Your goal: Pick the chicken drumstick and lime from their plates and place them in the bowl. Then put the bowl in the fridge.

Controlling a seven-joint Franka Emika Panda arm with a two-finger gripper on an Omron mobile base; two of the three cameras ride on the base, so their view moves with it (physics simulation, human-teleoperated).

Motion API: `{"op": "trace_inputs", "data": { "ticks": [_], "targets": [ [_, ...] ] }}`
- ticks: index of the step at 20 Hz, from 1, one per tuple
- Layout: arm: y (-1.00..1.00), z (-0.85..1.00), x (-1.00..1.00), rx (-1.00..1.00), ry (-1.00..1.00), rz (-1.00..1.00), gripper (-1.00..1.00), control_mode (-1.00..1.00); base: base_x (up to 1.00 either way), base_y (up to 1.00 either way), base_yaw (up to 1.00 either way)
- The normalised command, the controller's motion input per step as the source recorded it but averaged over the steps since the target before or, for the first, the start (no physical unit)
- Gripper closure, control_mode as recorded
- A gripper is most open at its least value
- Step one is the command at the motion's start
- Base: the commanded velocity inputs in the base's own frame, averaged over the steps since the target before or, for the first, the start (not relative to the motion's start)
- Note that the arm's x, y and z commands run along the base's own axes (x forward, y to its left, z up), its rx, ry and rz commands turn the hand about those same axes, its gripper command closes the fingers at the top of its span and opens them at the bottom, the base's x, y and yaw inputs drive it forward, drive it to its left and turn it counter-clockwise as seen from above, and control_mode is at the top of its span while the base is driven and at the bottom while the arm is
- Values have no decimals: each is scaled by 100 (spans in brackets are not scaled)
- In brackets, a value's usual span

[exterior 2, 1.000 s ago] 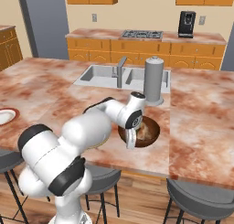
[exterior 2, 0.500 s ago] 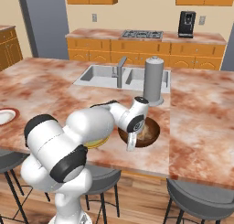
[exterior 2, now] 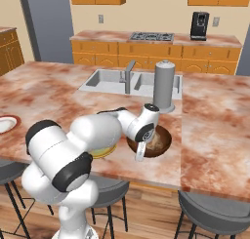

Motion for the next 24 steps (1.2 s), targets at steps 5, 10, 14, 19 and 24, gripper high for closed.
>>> {"op": "trace_inputs", "data": {
  "ticks": [5,10,14,19,24],
  "targets": [
    [0,-13,2,0,0,-1,100,-100,0,0,0],
    [2,-4,0,0,-3,0,100,-100,0,0,0],
    [10,22,-26,0,-13,0,100,-100,0,0,0],
    [16,51,-36,-1,-15,8,100,-100,0,0,0],
    [25,40,-38,-14,-13,13,100,-100,0,0,0]
  ]
}}
